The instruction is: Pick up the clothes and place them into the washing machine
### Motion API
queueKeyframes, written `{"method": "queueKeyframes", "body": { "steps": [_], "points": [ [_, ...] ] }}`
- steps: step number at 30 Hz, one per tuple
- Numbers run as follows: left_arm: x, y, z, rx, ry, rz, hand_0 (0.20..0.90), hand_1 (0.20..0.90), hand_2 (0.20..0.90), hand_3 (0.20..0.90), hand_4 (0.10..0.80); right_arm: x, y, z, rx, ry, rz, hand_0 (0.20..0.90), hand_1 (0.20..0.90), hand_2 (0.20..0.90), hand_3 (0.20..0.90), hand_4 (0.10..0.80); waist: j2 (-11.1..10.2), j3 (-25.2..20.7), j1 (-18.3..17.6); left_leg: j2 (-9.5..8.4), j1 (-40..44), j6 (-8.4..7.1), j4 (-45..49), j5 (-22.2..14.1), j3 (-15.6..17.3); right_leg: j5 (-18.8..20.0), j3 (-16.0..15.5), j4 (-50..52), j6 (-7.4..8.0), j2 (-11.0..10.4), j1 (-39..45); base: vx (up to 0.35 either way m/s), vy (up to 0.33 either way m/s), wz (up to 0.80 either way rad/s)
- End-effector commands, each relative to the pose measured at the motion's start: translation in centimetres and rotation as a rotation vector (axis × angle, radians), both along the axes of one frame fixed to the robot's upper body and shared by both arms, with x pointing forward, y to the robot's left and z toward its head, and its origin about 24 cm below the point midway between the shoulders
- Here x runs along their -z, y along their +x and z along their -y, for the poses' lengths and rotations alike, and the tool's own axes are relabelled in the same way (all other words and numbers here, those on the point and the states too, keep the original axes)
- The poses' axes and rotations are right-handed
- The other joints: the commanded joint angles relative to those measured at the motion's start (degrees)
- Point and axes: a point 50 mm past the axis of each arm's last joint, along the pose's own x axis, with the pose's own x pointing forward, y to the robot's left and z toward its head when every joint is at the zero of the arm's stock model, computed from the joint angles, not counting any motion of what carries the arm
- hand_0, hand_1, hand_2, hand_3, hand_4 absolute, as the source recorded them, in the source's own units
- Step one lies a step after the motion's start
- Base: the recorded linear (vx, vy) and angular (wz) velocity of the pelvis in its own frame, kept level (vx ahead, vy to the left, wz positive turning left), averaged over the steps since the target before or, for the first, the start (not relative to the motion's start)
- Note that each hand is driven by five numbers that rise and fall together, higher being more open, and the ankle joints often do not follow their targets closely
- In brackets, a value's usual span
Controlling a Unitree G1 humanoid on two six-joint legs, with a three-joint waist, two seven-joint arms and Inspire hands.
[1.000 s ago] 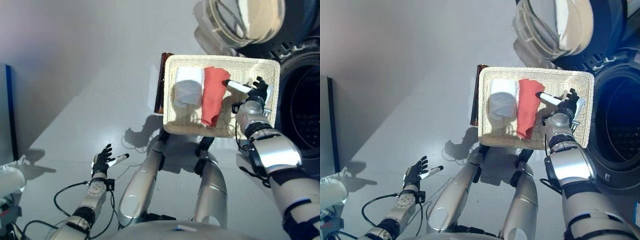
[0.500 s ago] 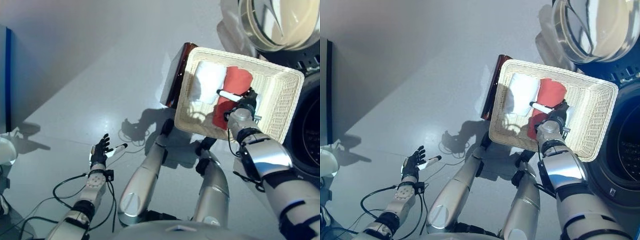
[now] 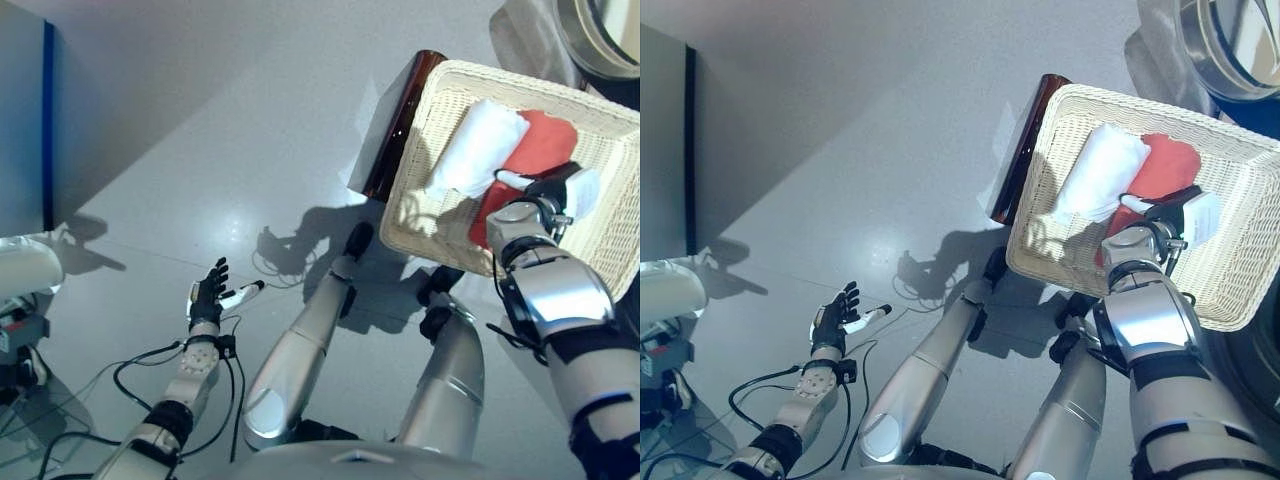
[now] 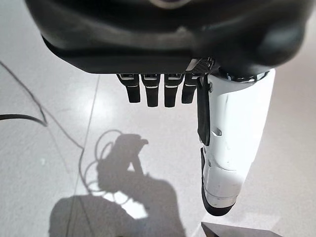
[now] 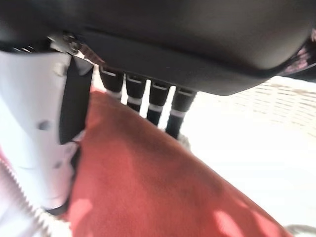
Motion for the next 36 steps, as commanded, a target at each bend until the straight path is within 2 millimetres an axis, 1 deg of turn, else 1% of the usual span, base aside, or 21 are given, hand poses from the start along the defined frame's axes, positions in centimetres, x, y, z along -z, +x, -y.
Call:
{"method": "queueKeyframes", "body": {
  "steps": [1,6,8,10,11,13,14,18,19,20,21,22,23,25,26,27,29,30,34,35,36],
  "points": [
    [0.9,-1.4,-0.5,-0.069,0.015,-0.009,0.900,0.900,0.900,0.900,0.800,0.0,-0.8,1.5,0.011,-0.050,-0.045,0.200,0.200,0.200,0.200,0.300,6.9,-1.2,1.4,-2.07,1.3,-2.54,-4.5,1.2,2.0,-1.5,1.2,0.5,-1.66,0.5,5.3,0.035,0.008,-0.27],
    [1.2,-1.7,0.0,-0.054,0.000,-0.022,0.900,0.900,0.900,0.900,0.800,-0.4,-1.2,2.6,0.036,-0.018,0.026,0.200,0.200,0.200,0.200,0.300,6.9,-2.0,0.4,-1.36,4.2,-2.66,-7.2,1.5,2.7,-0.5,2.2,-2.7,-1.24,1.1,7.1,0.055,0.011,-0.14],
    [1.4,-1.9,-0.1,-0.056,-0.002,-0.036,0.900,0.900,0.900,0.900,0.800,-0.3,-1.5,2.9,0.045,0.007,0.053,0.200,0.200,0.200,0.200,0.300,6.7,-2.3,-0.2,-1.00,5.3,-2.76,-7.9,1.5,3.3,0.1,2.7,-4.0,-1.07,1.4,8.0,0.056,0.019,-0.08],
    [1.5,-2.0,-0.1,-0.057,0.002,-0.042,0.900,0.900,0.900,0.900,0.800,-0.3,-1.6,3.0,0.049,0.014,0.067,0.200,0.200,0.200,0.200,0.300,6.6,-2.4,-0.4,-0.88,5.7,-2.78,-8.0,1.5,3.6,0.4,2.9,-4.6,-0.99,1.6,8.3,0.036,0.005,-0.14],
    [1.9,-2.4,-0.5,-0.070,0.005,-0.065,0.900,0.900,0.900,0.900,0.800,-0.4,-1.6,3.3,0.048,0.045,0.102,0.200,0.200,0.200,0.200,0.300,6.1,-2.8,-1.1,-0.33,6.7,-2.70,-9.0,1.4,4.2,1.1,3.5,-6.4,-0.81,2.2,9.3,0.041,0.004,-0.29],
    [2.2,-2.6,-0.8,-0.086,0.005,-0.086,0.900,0.900,0.900,0.900,0.800,-0.4,-1.6,3.3,0.044,0.062,0.129,0.200,0.200,0.200,0.200,0.300,5.7,-3.2,-1.6,0.06,7.3,-2.64,-9.3,1.3,4.9,2.0,3.9,-8.1,-0.59,2.7,10.2,0.041,-0.008,-0.34],
    [2.4,-2.8,-1.0,-0.092,0.007,-0.098,0.900,0.900,0.900,0.900,0.800,-0.3,-1.7,3.3,0.041,0.070,0.140,0.200,0.200,0.200,0.200,0.300,5.4,-3.3,-1.8,0.50,7.9,-2.64,-9.8,1.4,5.1,2.4,4.0,-8.9,-0.50,2.9,10.7,0.027,-0.016,-0.37],
    [3.3,-3.4,-1.1,-0.106,0.003,-0.151,0.900,0.900,0.900,0.900,0.800,0.3,-2.1,3.7,0.053,0.116,0.171,0.200,0.200,0.200,0.200,0.300,5.1,-4.3,-3.3,1.13,10.3,-3.01,-11.5,1.5,5.6,3.2,4.6,-11.3,-0.46,3.8,12.6,0.001,-0.020,-0.19],
    [3.3,-3.5,-1.1,-0.102,0.004,-0.156,0.900,0.900,0.900,0.900,0.800,0.4,-2.2,3.8,0.061,0.132,0.191,0.200,0.200,0.200,0.200,0.300,5.3,-4.1,-3.6,1.46,10.1,-2.88,-12.0,3.4,6.1,5.2,4.1,-12.2,-0.86,3.9,12.5,0.029,-0.016,-0.08],
    [3.4,-3.5,-1.1,-0.102,0.004,-0.158,0.900,0.900,0.900,0.900,0.800,0.4,-2.3,3.8,0.061,0.131,0.190,0.200,0.200,0.200,0.200,0.300,5.1,-4.5,-3.5,1.40,10.9,-3.09,-12.0,1.7,5.8,3.6,4.6,-12.0,-0.43,3.9,13.1,-0.062,0.039,-0.09],
    [3.6,-3.8,-1.1,-0.105,-0.004,-0.172,0.900,0.900,0.900,0.900,0.800,1.1,-2.5,3.8,0.072,0.235,0.280,0.200,0.200,0.200,0.200,0.300,5.1,-4.8,-4.2,1.87,11.5,-3.02,-13.0,3.5,6.5,5.6,4.5,-13.7,-0.76,4.3,13.7,0.040,0.015,-0.14],
    [3.6,-3.9,-1.1,-0.104,-0.003,-0.173,0.900,0.900,0.900,0.900,0.800,1.2,-2.5,3.9,0.073,0.236,0.280,0.200,0.200,0.200,0.200,0.300,5.1,-4.8,-4.1,1.88,11.6,-3.02,-13.1,3.5,6.5,5.7,4.5,-13.7,-0.77,4.3,13.8,-0.037,0.056,-0.16],
    [3.6,-4.0,-1.3,-0.115,-0.022,-0.164,0.900,0.900,0.900,0.900,0.800,1.7,-2.4,3.3,0.065,0.394,0.462,0.200,0.200,0.200,0.200,0.300,4.8,-5.1,-5.1,2.31,12.2,-3.09,-13.4,3.3,7.1,6.0,5.0,-14.7,-0.67,4.7,14.4,0.032,0.014,-0.13],
    [3.6,-4.1,-1.3,-0.115,-0.020,-0.166,0.900,0.900,0.900,0.900,0.800,1.9,-2.4,3.3,0.066,0.398,0.461,0.200,0.200,0.200,0.200,0.300,4.7,-5.2,-5.0,2.32,12.3,-3.09,-13.5,3.3,7.1,6.0,5.0,-14.8,-0.67,4.7,14.4,0.027,0.005,-0.16],
    [3.9,-4.6,-1.4,-0.121,-0.032,-0.182,0.900,0.900,0.900,0.900,0.800,3.3,-2.9,2.9,0.093,0.524,0.574,0.200,0.200,0.200,0.200,0.300,4.4,-5.5,-5.7,2.57,12.9,-3.05,-13.5,3.0,7.4,6.1,5.5,-15.3,-0.63,5.0,14.8,0.034,0.016,-0.36],
    [4.2,-5.0,-1.5,-0.134,-0.045,-0.197,0.900,0.900,0.900,0.900,0.800,3.9,-2.8,2.2,0.100,0.621,0.683,0.200,0.200,0.200,0.200,0.300,4.2,-5.6,-6.4,2.78,13.3,-2.99,-13.8,2.9,7.7,6.1,5.9,-15.6,-0.60,5.2,15.0,0.040,0.018,-0.45],
    [4.4,-5.2,-1.1,-0.141,-0.076,-0.208,0.900,0.900,0.900,0.900,0.800,4.9,-2.9,1.1,0.085,0.746,0.804,0.200,0.200,0.200,0.200,0.300,4.0,-5.8,-7.4,3.10,13.7,-2.97,-14.0,2.8,8.1,6.3,6.7,-16.2,-0.55,5.7,15.1,0.023,0.032,-0.32],
    [4.7,-5.7,-1.2,-0.151,-0.086,-0.224,0.900,0.900,0.900,0.900,0.800,5.3,-3.0,0.9,0.085,0.764,0.826,0.200,0.200,0.200,0.200,0.300,3.8,-5.9,-7.7,3.22,13.9,-2.91,-14.2,2.7,8.3,6.4,7.1,-16.5,-0.53,6.0,15.1,0.012,0.020,-0.31],
    [5.3,-6.2,-0.6,-0.154,-0.117,-0.254,0.900,0.900,0.900,0.900,0.800,4.2,-2.8,0.8,0.100,0.841,1.015,0.200,0.200,0.200,0.200,0.300,3.7,-6.3,-8.3,3.81,14.1,-2.71,-14.1,2.5,8.8,6.4,7.9,-17.0,-0.62,6.8,15.2,0.008,-0.015,-0.25],
    [5.4,-6.3,-0.3,-0.149,-0.127,-0.255,0.900,0.900,0.900,0.900,0.800,3.8,-2.9,1.1,0.112,0.849,1.061,0.200,0.200,0.200,0.200,0.300,3.9,-6.4,-8.4,3.90,14.2,-2.69,-14.1,2.4,8.8,6.3,8.0,-17.1,-0.66,6.9,15.2,0.005,-0.019,-0.13],
    [5.4,-6.3,-0.3,-0.148,-0.127,-0.255,0.900,0.900,0.900,0.900,0.800,3.8,-2.9,1.1,0.112,0.849,1.061,0.200,0.200,0.200,0.200,0.300,3.9,-6.4,-8.4,3.90,14.2,-2.70,-14.1,2.4,8.8,6.4,8.0,-17.1,-0.66,6.9,15.2,0.005,-0.007,-0.14]
  ]
}}
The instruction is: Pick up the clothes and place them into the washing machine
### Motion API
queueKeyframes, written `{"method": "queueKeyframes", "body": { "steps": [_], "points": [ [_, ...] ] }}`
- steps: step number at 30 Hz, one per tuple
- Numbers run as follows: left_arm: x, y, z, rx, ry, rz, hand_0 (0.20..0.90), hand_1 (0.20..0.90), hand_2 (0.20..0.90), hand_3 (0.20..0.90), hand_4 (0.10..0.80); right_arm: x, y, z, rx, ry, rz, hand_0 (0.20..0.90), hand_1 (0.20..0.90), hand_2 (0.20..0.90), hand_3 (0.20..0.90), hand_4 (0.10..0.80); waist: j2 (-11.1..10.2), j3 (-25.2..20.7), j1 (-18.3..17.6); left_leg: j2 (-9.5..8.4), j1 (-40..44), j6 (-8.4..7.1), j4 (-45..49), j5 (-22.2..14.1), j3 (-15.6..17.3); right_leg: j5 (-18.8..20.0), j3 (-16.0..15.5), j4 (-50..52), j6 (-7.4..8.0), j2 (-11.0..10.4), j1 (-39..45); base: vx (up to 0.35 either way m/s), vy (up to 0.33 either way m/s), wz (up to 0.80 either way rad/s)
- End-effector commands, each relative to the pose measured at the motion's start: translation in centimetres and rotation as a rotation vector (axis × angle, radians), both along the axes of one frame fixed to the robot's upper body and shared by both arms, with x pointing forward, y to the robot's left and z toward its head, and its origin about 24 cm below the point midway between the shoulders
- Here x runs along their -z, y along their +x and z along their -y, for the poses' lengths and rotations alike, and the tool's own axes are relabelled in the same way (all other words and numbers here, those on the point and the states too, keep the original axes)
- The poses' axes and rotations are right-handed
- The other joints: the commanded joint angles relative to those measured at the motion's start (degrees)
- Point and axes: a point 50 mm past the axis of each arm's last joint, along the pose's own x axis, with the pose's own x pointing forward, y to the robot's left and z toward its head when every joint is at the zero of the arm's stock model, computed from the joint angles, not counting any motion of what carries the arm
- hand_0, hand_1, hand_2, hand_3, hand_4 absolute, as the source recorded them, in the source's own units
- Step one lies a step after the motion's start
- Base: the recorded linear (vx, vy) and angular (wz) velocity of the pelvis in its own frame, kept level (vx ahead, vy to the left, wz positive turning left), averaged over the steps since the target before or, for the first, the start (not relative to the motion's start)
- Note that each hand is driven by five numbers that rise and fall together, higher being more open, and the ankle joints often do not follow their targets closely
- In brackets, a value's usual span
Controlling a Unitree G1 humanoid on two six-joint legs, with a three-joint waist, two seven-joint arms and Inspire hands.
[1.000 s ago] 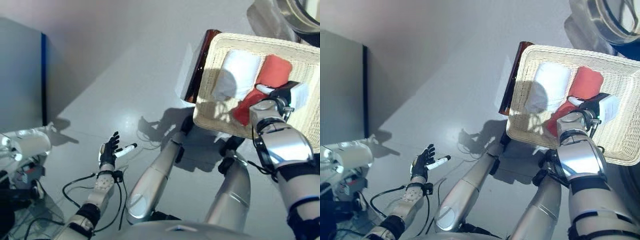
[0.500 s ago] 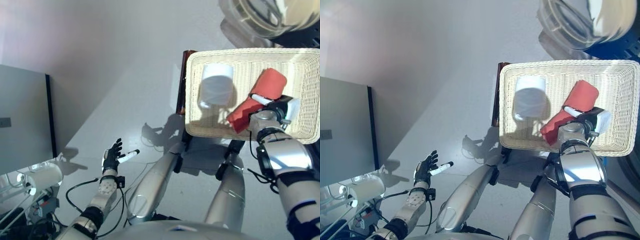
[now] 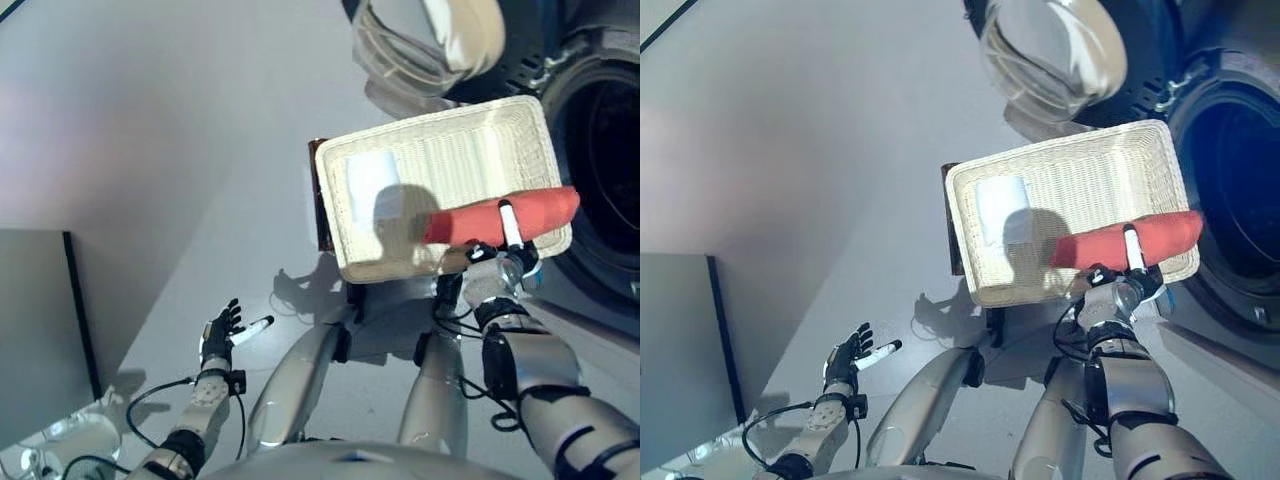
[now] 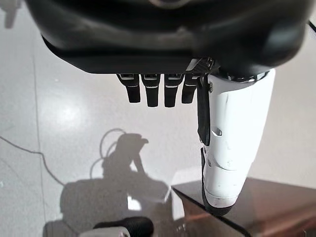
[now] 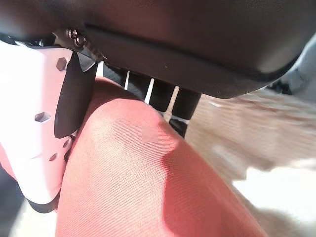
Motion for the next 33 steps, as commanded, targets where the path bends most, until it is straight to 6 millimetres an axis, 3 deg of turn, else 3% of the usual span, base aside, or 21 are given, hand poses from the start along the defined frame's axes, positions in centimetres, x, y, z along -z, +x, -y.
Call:
{"method": "queueKeyframes", "body": {
  "steps": [1,2,5,9,10,13,14,17,22,24,25,27,28,29,33],
  "points": [
    [0.8,-1.5,-1.8,-0.097,0.015,-0.048,0.900,0.900,0.900,0.900,0.800,-5.3,0.2,3.6,0.120,-0.120,0.215,0.200,0.200,0.200,0.200,0.300,1.6,0.2,2.3,1.70,-1.1,-6.96,-2.0,2.2,-4.2,-5.3,-0.5,6.1,-4.61,3.6,2.0,0.013,-0.019,-0.06],
    [1.0,-1.7,-1.2,-0.088,-0.002,-0.052,0.900,0.900,0.900,0.900,0.800,-7.2,0.1,4.0,0.209,-0.095,0.354,0.200,0.200,0.200,0.200,0.300,2.3,-0.1,1.8,1.80,-1.1,-6.95,-1.7,2.0,-4.3,-6.0,-0.2,7.0,-4.83,3.9,1.5,0.000,0.000,0.00],
    [1.2,-1.8,-1.0,-0.081,-0.004,-0.060,0.900,0.900,0.900,0.900,0.800,-9.5,-0.2,5.4,0.285,-0.100,0.438,0.200,0.200,0.200,0.200,0.300,2.8,-0.4,1.7,1.77,-1.3,-6.90,-0.7,1.5,-4.5,-6.8,0.1,8.4,-5.15,4.2,1.1,0.009,-0.011,-0.07],
    [1.3,-2.0,-1.1,-0.075,0.000,-0.068,0.900,0.900,0.900,0.900,0.800,-11.9,-0.4,6.6,0.329,-0.130,0.480,0.200,0.200,0.200,0.200,0.300,3.2,-0.6,1.8,2.01,-1.4,-6.90,0.2,0.9,-4.3,-7.5,0.4,9.4,-5.41,4.6,0.8,0.014,-0.023,-0.05],
    [1.4,-2.2,-1.2,-0.071,0.006,-0.076,0.900,0.900,0.900,0.900,0.800,-13.7,-0.5,7.3,0.352,-0.156,0.516,0.200,0.200,0.200,0.200,0.300,3.2,-0.7,1.8,2.28,-1.6,-6.94,0.9,0.5,-4.2,-8.1,0.7,10.2,-5.61,5.1,0.5,0.013,-0.029,-0.05],
    [1.3,-2.2,-1.4,-0.072,0.009,-0.076,0.900,0.900,0.900,0.900,0.800,-15.2,-0.5,7.6,0.373,-0.169,0.546,0.200,0.200,0.200,0.200,0.300,3.2,-0.6,1.9,2.61,-2.0,-6.95,2.3,0.0,-4.0,-8.6,0.9,11.6,-5.83,5.5,-0.1,0.001,-0.033,-0.12],
    [1.3,-2.3,-1.5,-0.078,0.008,-0.072,0.900,0.900,0.900,0.900,0.800,-17.2,-0.4,7.6,0.383,-0.198,0.586,0.200,0.200,0.200,0.200,0.300,2.8,-0.3,1.8,3.10,-3.4,-6.70,5.2,-1.2,-3.4,-9.8,1.4,14.1,-6.28,6.4,-1.4,-0.009,-0.068,-0.25],
    [1.3,-2.3,-1.8,-0.102,-0.002,-0.072,0.900,0.900,0.900,0.900,0.800,-19.1,-0.4,7.7,0.399,-0.229,0.604,0.200,0.200,0.200,0.200,0.300,2.0,0.5,1.7,4.19,-6.6,-6.20,12.2,-3.8,-2.9,-11.9,1.8,19.3,-7.12,7.7,-4.3,0.002,-0.103,-0.23],
    [1.5,-2.9,-2.4,-0.109,0.009,-0.094,0.900,0.900,0.900,0.900,0.800,-22.1,-0.9,8.4,0.443,-0.308,0.585,0.200,0.200,0.200,0.200,0.300,1.2,1.1,1.5,5.36,-10.4,-4.89,23.6,-10.5,-4.6,-18.0,2.4,29.7,-8.29,10.1,-8.5,0.045,-0.126,-0.40],
    [1.5,-2.9,-2.3,-0.109,0.007,-0.093,0.900,0.900,0.900,0.900,0.800,-22.2,-0.9,8.3,0.444,-0.310,0.584,0.200,0.200,0.200,0.200,0.300,1.3,1.0,1.5,5.39,-10.7,-4.89,24.1,-10.7,-4.6,-18.2,2.4,30.1,-8.30,10.2,-8.7,0.012,-0.062,-0.02],
    [1.4,-3.2,-2.4,-0.094,0.014,-0.087,0.900,0.900,0.900,0.900,0.800,-24.3,-1.7,8.9,0.476,-0.400,0.577,0.200,0.200,0.200,0.200,0.300,1.8,0.8,1.5,5.75,-11.3,-4.55,25.6,-11.7,-5.0,-19.9,2.7,32.9,-8.78,10.7,-10.2,0.022,-0.078,-0.02],
    [1.4,-3.4,-2.5,-0.088,0.018,-0.078,0.900,0.900,0.900,0.900,0.800,-26.7,-2.6,9.2,0.515,-0.467,0.599,0.200,0.200,0.200,0.200,0.300,2.4,0.6,1.6,5.85,-11.6,-4.61,25.5,-11.6,-5.3,-20.5,3.0,34.3,-9.17,10.8,-11.5,0.017,-0.056,0.07],
    [1.4,-3.3,-2.2,-0.086,0.014,-0.077,0.900,0.900,0.900,0.900,0.800,-27.0,-2.6,9.1,0.518,-0.473,0.598,0.200,0.200,0.200,0.200,0.300,2.6,0.5,1.6,5.79,-11.8,-4.62,25.4,-11.6,-5.3,-20.5,3.0,34.5,-9.19,10.7,-11.8,0.003,-0.031,0.08],
    [1.2,-3.3,-2.4,-0.086,0.014,-0.060,0.900,0.900,0.900,0.900,0.800,-29.0,-3.5,9.1,0.549,-0.548,0.623,0.200,0.200,0.200,0.200,0.300,3.0,0.4,1.7,5.99,-11.8,-4.91,24.7,-11.1,-5.4,-20.8,3.3,34.5,-9.56,10.6,-12.2,0.000,0.000,0.00],
    [0.9,-3.3,-2.5,-0.078,0.035,-0.042,0.900,0.900,0.900,0.900,0.800,-31.7,-4.9,8.9,0.632,-0.641,0.636,0.200,0.200,0.200,0.200,0.300,3.8,0.1,1.7,6.00,-11.3,-5.45,23.1,-10.3,-5.3,-21.0,3.6,34.6,-9.69,10.5,-12.5,0.001,-0.008,0.00]
  ]
}}
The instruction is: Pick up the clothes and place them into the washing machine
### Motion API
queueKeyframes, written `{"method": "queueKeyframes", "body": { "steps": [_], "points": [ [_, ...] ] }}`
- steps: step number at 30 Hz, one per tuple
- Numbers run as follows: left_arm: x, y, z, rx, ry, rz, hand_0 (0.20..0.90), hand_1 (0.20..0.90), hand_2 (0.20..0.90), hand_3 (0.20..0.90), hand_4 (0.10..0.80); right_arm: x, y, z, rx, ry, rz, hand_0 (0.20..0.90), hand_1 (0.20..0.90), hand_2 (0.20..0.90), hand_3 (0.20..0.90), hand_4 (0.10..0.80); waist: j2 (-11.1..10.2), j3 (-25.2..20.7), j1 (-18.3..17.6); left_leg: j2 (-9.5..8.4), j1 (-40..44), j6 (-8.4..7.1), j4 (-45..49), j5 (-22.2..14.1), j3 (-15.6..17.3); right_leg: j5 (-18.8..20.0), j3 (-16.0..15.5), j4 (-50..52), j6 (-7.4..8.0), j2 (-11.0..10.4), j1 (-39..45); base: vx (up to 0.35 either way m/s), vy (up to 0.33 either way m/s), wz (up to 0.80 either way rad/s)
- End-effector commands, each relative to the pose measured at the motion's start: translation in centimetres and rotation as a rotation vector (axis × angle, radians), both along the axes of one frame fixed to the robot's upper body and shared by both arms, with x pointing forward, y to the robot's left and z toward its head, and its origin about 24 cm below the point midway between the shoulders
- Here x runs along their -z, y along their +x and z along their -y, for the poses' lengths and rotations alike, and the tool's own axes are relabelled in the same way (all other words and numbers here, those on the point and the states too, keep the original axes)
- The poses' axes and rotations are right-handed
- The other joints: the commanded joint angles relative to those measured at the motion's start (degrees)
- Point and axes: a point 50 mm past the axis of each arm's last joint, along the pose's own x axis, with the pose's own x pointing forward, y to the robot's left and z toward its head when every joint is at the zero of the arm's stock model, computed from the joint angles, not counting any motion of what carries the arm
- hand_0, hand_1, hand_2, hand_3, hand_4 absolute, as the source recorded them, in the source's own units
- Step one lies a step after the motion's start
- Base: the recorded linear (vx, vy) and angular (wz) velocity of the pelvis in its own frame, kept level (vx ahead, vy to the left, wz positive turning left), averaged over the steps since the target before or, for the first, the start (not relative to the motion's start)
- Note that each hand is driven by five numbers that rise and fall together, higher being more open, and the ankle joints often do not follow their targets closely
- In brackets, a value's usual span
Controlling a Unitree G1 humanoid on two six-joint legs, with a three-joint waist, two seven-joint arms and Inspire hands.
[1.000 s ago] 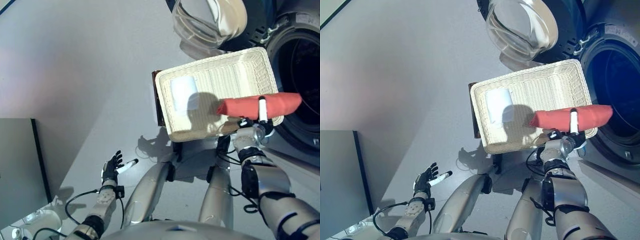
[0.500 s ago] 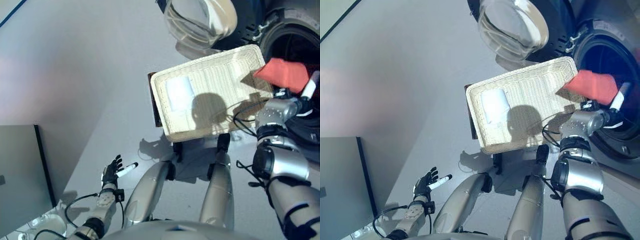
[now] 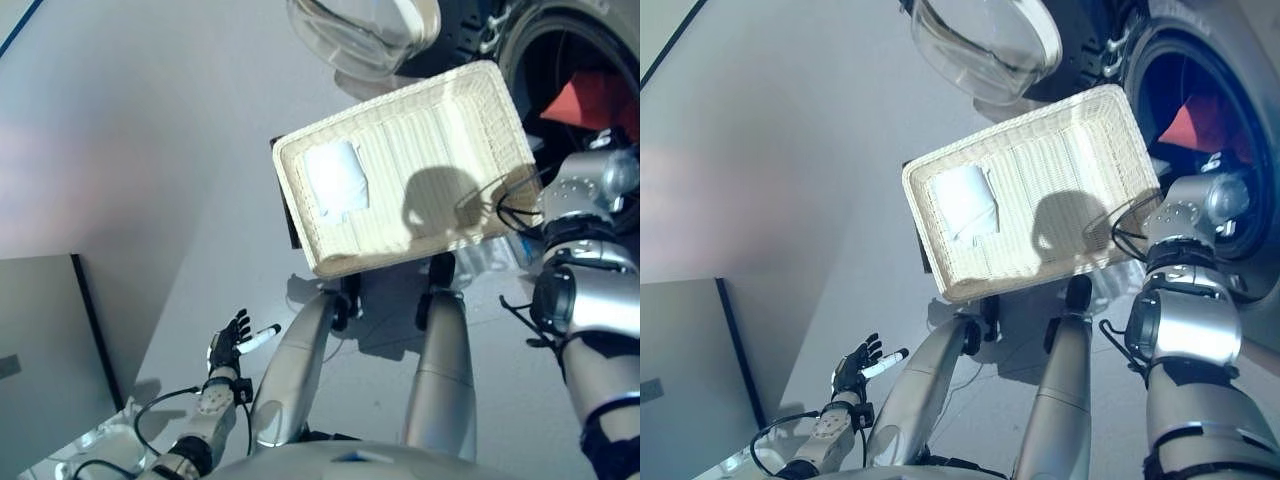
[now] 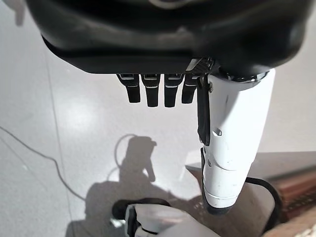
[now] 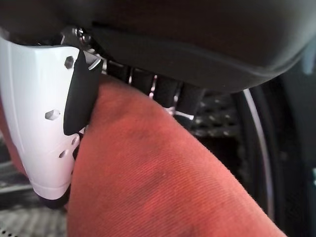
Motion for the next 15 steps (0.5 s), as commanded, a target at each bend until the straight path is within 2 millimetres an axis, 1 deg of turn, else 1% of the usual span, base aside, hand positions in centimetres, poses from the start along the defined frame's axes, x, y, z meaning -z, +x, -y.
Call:
{"method": "queueKeyframes", "body": {
  "steps": [1,2,3,4,5,6,7,8,9,10,11,12,13,15],
  "points": [
    [0.2,-2.3,-3.5,-0.077,0.104,-0.016,0.900,0.900,0.900,0.900,0.800,-11.5,-6.0,2.5,0.272,-0.401,0.192,0.200,0.200,0.200,0.200,0.300,1.0,-3.7,-0.4,1.13,0.9,-1.66,-2.9,4.6,-4.6,-7.0,-2.6,2.7,-4.71,3.6,6.3,0.033,-0.011,0.05],
    [0.0,-2.3,-3.6,-0.081,0.112,0.000,0.900,0.900,0.900,0.900,0.800,-12.9,-6.9,2.5,0.323,-0.436,0.200,0.200,0.200,0.200,0.200,0.300,1.3,-4.1,-0.4,1.16,1.5,-2.02,-4.4,5.1,-4.6,-6.9,-2.6,2.3,-4.67,3.6,6.4,0.038,-0.002,0.07],
    [0.0,-2.3,-3.6,-0.079,0.121,0.001,0.900,0.900,0.900,0.900,0.800,-13.5,-7.4,2.5,0.354,-0.451,0.196,0.200,0.200,0.200,0.200,0.300,1.5,-4.3,-0.3,1.10,2.0,-2.24,-5.7,5.6,-4.4,-6.7,-2.5,1.7,-4.63,3.6,6.6,-0.053,0.001,0.09],
    [-0.2,-2.2,-3.8,-0.077,0.127,0.015,0.900,0.900,0.900,0.900,0.800,-14.6,-8.2,2.7,0.386,-0.480,0.197,0.200,0.200,0.200,0.200,0.300,1.8,-4.4,-0.3,1.36,2.2,-2.41,-7.9,7.9,-3.6,-4.7,-3.0,0.3,-4.91,3.4,6.2,0.025,0.000,0.04],
    [-0.2,-2.2,-3.7,-0.077,0.125,0.015,0.900,0.900,0.900,0.900,0.800,-14.7,-8.2,2.6,0.386,-0.482,0.197,0.200,0.200,0.200,0.200,0.300,1.8,-4.8,-0.1,1.09,2.8,-2.64,-8.0,6.6,-4.3,-6.0,-2.4,0.4,-4.58,3.6,6.7,-0.083,0.006,0.01],
    [-0.3,-2.2,-3.8,-0.074,0.130,0.024,0.900,0.900,0.900,0.900,0.800,-15.5,-8.5,2.6,0.399,-0.507,0.199,0.200,0.200,0.200,0.200,0.300,1.9,-4.6,-0.2,1.41,2.7,-2.64,-9.1,8.4,-3.4,-4.3,-2.9,-0.5,-4.83,3.4,6.3,0.110,0.009,-0.11],
    [-0.4,-2.1,-3.6,-0.073,0.124,0.033,0.900,0.900,0.900,0.900,0.800,-16.2,-8.6,2.1,0.398,-0.526,0.216,0.200,0.200,0.200,0.200,0.300,2.1,-4.9,-0.1,1.08,3.8,-3.02,-10.2,7.4,-3.9,-5.3,-2.0,-1.1,-4.39,3.6,7.0,0.013,0.006,-0.17],
    [-0.4,-2.0,-3.5,-0.066,0.121,0.038,0.900,0.900,0.900,0.900,0.800,-16.7,-8.9,2.2,0.398,-0.536,0.223,0.200,0.200,0.200,0.200,0.300,2.2,-5.0,-0.1,1.04,4.2,-3.20,-11.2,7.8,-3.8,-5.0,-1.9,-1.6,-4.23,3.5,7.1,0.018,0.035,-0.18],
    [-0.4,-2.0,-3.3,-0.054,0.119,0.037,0.900,0.900,0.900,0.900,0.800,-17.3,-9.2,2.3,0.407,-0.552,0.215,0.200,0.200,0.200,0.200,0.300,2.5,-5.1,-0.2,1.09,4.7,-3.47,-13.6,10.1,-2.8,-3.0,-2.3,-3.2,-4.22,3.1,6.9,-0.090,0.029,-0.06],
    [-0.4,-2.0,-3.2,-0.055,0.117,0.037,0.900,0.900,0.900,0.900,0.800,-17.4,-9.2,2.3,0.407,-0.554,0.216,0.200,0.200,0.200,0.200,0.300,2.6,-5.0,-0.2,1.10,4.9,-3.48,-14.0,10.4,-2.8,-2.7,-2.3,-3.5,-4.22,3.1,7.0,-0.088,0.039,-0.02],
    [-0.4,-1.9,-3.1,-0.044,0.116,0.041,0.900,0.900,0.900,0.900,0.800,-17.6,-9.3,2.4,0.408,-0.560,0.208,0.291,0.291,0.291,0.291,0.365,2.8,-5.2,-0.3,0.99,5.3,-3.63,-14.7,10.7,-2.6,-2.3,-2.2,-3.9,-4.07,2.9,7.2,0.000,0.000,0.00],
    [-0.4,-1.8,-3.0,-0.041,0.115,0.041,0.900,0.900,0.900,0.900,0.800,-17.5,-9.2,2.6,0.403,-0.557,0.192,0.776,0.776,0.776,0.776,0.712,3.0,-5.3,-0.4,0.90,5.8,-3.77,-15.4,11.0,-2.5,-2.2,-2.2,-4.4,-3.98,2.7,7.5,0.021,0.033,0.00],
    [-0.4,-1.7,-3.0,-0.047,0.111,0.044,0.900,0.900,0.900,0.900,0.800,-17.5,-9.1,2.8,0.397,-0.554,0.180,0.900,0.900,0.900,0.900,0.800,3.2,-5.4,-0.5,0.80,6.3,-3.95,-16.1,11.3,-2.2,-2.0,-2.2,-5.0,-3.87,2.7,7.9,0.023,0.040,0.03],
    [-0.5,-1.5,-2.8,-0.055,0.102,0.053,0.900,0.900,0.900,0.900,0.800,-17.1,-8.5,2.7,0.369,-0.543,0.163,0.900,0.900,0.900,0.900,0.800,3.7,-5.9,-0.6,0.53,7.1,-4.15,-17.9,11.8,-2.1,-1.4,-2.1,-6.5,-3.65,2.7,8.7,0.029,0.042,0.02]
  ]
}}
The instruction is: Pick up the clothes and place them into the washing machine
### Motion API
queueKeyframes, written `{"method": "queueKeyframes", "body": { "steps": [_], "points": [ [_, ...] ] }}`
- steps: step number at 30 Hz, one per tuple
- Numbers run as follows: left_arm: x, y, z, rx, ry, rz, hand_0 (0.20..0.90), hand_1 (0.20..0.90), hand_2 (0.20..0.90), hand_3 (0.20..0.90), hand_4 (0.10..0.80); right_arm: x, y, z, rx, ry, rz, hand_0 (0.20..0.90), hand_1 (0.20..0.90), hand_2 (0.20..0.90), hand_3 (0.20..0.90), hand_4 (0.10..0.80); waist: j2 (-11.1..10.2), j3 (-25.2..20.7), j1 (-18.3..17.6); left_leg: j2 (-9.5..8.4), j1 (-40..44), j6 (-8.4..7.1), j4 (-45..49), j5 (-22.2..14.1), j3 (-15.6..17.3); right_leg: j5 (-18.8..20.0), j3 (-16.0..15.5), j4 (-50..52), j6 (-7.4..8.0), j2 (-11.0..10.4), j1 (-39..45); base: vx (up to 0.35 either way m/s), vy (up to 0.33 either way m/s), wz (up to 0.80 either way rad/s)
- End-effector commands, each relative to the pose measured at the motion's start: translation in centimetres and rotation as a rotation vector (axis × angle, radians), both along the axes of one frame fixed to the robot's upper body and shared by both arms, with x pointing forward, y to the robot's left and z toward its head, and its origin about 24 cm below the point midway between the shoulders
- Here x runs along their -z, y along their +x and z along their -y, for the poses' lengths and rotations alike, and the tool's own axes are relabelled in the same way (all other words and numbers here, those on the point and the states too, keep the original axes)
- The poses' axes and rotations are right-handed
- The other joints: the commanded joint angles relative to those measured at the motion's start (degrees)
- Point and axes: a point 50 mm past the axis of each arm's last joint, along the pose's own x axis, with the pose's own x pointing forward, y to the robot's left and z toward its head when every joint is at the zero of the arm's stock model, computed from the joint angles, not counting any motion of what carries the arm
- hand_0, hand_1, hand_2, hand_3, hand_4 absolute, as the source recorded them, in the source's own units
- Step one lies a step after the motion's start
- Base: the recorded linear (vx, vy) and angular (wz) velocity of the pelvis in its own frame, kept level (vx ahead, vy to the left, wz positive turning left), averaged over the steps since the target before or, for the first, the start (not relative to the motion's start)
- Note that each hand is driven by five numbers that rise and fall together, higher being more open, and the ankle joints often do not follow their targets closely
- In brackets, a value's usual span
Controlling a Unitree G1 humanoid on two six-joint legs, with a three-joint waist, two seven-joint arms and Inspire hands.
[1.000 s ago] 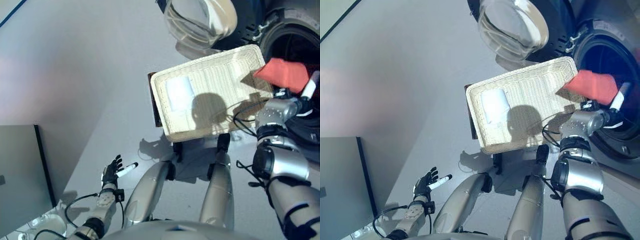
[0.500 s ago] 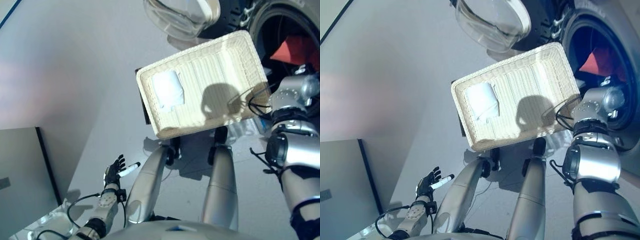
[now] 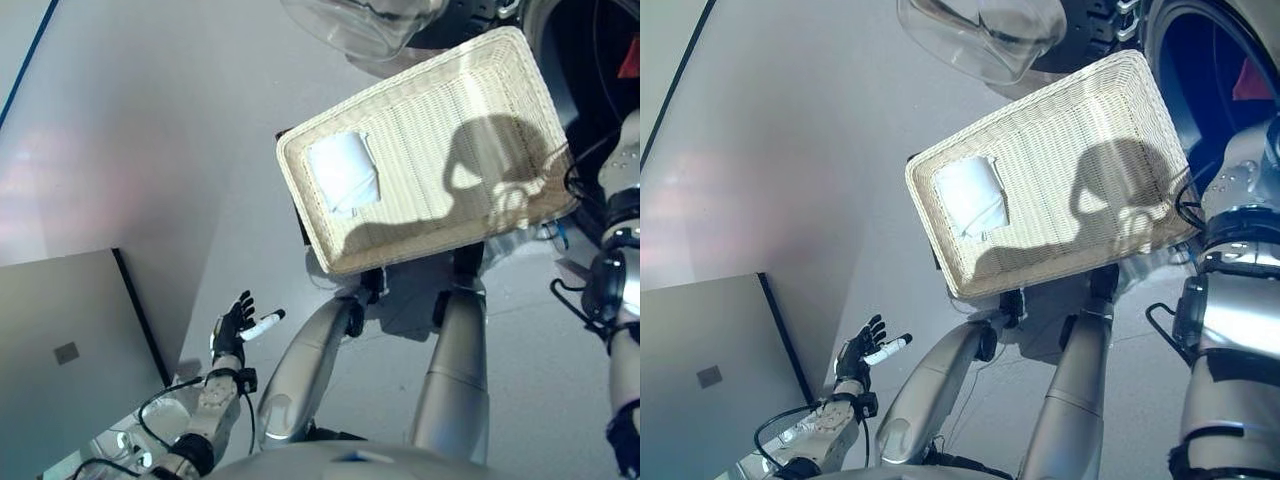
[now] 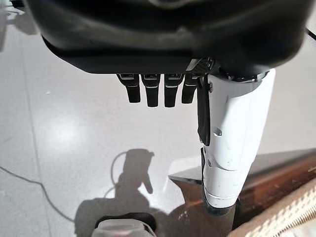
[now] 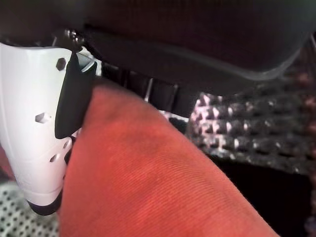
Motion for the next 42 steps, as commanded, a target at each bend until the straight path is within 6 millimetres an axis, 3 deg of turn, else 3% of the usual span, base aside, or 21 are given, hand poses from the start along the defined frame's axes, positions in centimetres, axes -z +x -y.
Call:
{"method": "queueKeyframes", "body": {
  "steps": [1,8,14,16,17,20,21,22,29,32,34,37,42],
  "points": [
    [0.9,-2.7,-3.6,-0.090,0.097,-0.068,0.900,0.900,0.900,0.900,0.800,-11.5,-6.6,1.2,0.148,-0.328,0.276,0.900,0.900,0.900,0.900,0.800,2.2,-6.3,-1.0,3.41,0.3,-3.30,-2.1,5.2,-2.6,-4.1,-4.0,-0.9,-4.66,4.3,7.9,0.020,0.032,-0.02],
    [1.2,-2.8,-3.5,-0.090,0.101,-0.087,0.900,0.900,0.900,0.900,0.800,-10.3,-5.8,1.7,0.104,-0.267,0.262,0.900,0.900,0.900,0.900,0.800,3.2,-6.6,-1.3,2.99,1.9,-3.69,-5.1,6.6,-2.5,-2.9,-4.6,-3.3,-4.26,3.7,9.5,-0.001,0.007,0.00],
    [1.8,-3.3,-3.0,-0.094,0.089,-0.130,0.900,0.900,0.900,0.900,0.800,-8.5,-5.3,1.7,0.025,-0.117,0.460,0.900,0.900,0.900,0.900,0.800,4.5,-7.4,-1.6,2.16,3.6,-3.94,-8.1,7.7,-2.4,-2.2,-5.0,-5.1,-3.91,3.1,11.0,0.003,0.053,0.06],
    [2.0,-3.3,-2.6,-0.094,0.075,-0.137,0.900,0.900,0.900,0.900,0.800,-7.7,-5.2,1.3,-0.002,-0.049,0.585,0.900,0.900,0.900,0.900,0.800,5.2,-7.7,-1.6,1.90,3.9,-3.86,-8.6,7.9,-2.3,-2.2,-4.9,-5.6,-3.80,2.9,11.3,0.010,0.044,0.02],
    [2.1,-3.4,-2.3,-0.096,0.055,-0.144,0.900,0.900,0.900,0.900,0.800,-6.4,-4.4,0.5,-0.060,0.004,0.676,0.900,0.900,0.900,0.900,0.800,5.9,-7.8,-1.4,1.66,4.3,-3.76,-9.1,8.1,-2.3,-2.1,-4.8,-6.0,-3.64,2.8,11.8,0.007,0.038,-0.01],
    [2.1,-3.5,-2.4,-0.094,0.052,-0.149,0.900,0.900,0.900,0.900,0.800,-5.1,-3.9,0.6,-0.081,0.034,0.675,0.900,0.900,0.900,0.900,0.800,5.9,-8.0,-1.4,1.60,4.6,-3.74,-9.2,8.1,-2.3,-2.0,-4.9,-6.1,-3.59,2.6,12.0,0.009,0.030,-0.04],
    [2.2,-3.5,-2.2,-0.089,0.038,-0.155,0.900,0.900,0.900,0.900,0.800,-3.3,-2.9,0.1,-0.096,0.106,0.683,0.900,0.900,0.900,0.900,0.800,6.4,-8.2,-1.4,1.39,5.1,-3.65,-9.7,8.2,-2.2,-2.0,-4.7,-6.4,-3.49,2.6,12.3,0.019,0.052,-0.05],
    [2.2,-3.5,-2.0,-0.085,0.030,-0.153,0.900,0.900,0.900,0.900,0.800,-3.1,-2.5,-0.3,-0.119,0.126,0.697,0.900,0.900,0.900,0.900,0.800,6.6,-8.3,-1.3,1.30,5.3,-3.63,-9.9,8.2,-2.1,-1.9,-4.6,-6.6,-3.43,2.5,12.4,0.018,0.069,-0.02],
    [2.2,-3.4,-1.7,-0.084,0.007,-0.147,0.900,0.900,0.900,0.900,0.800,-2.3,-1.7,-0.7,-0.152,0.113,0.622,0.900,0.900,0.900,0.900,0.800,7.5,-7.9,-1.5,0.78,6.3,-3.66,-11.4,9.2,-1.9,-0.7,-4.5,-8.4,-3.02,1.8,13.5,-0.005,0.035,-0.01],
    [2.3,-3.7,-2.3,-0.091,0.027,-0.162,0.900,0.900,0.900,0.900,0.800,-0.9,-1.2,0.2,-0.128,0.134,0.471,0.900,0.900,0.900,0.900,0.800,6.9,-7.6,-1.5,0.69,6.9,-3.69,-12.2,9.7,-2.1,0.0,-4.9,-9.8,-2.83,1.5,14.5,-0.016,0.016,0.06],
    [2.5,-3.8,-2.7,-0.089,0.052,-0.183,0.900,0.900,0.900,0.900,0.800,0.9,-0.1,0.7,-0.156,0.119,0.257,0.900,0.900,0.900,0.900,0.800,6.0,-7.2,-1.5,0.75,7.1,-3.65,-12.2,9.8,-2.1,0.8,-5.1,-10.5,-2.78,1.4,14.9,-0.024,-0.011,0.07],
    [2.5,-3.6,-2.6,-0.084,0.054,-0.178,0.900,0.900,0.900,0.900,0.800,3.7,1.6,-0.7,-0.237,0.143,0.160,0.900,0.900,0.900,0.900,0.800,4.8,-6.5,-1.6,0.82,7.0,-3.52,-12.1,10.0,-2.0,1.7,-5.4,-11.5,-2.79,1.6,15.4,-0.029,-0.005,0.11],
    [2.3,-3.1,-3.0,-0.062,0.057,-0.173,0.900,0.900,0.900,0.900,0.800,9.9,3.0,-1.2,-0.365,0.216,-0.123,0.900,0.900,0.900,0.900,0.800,2.4,-5.9,-0.5,0.99,7.3,-3.63,-11.9,10.3,-2.6,2.9,-6.6,-13.8,-2.72,0.9,17.9,-0.027,-0.023,0.06]
  ]
}}
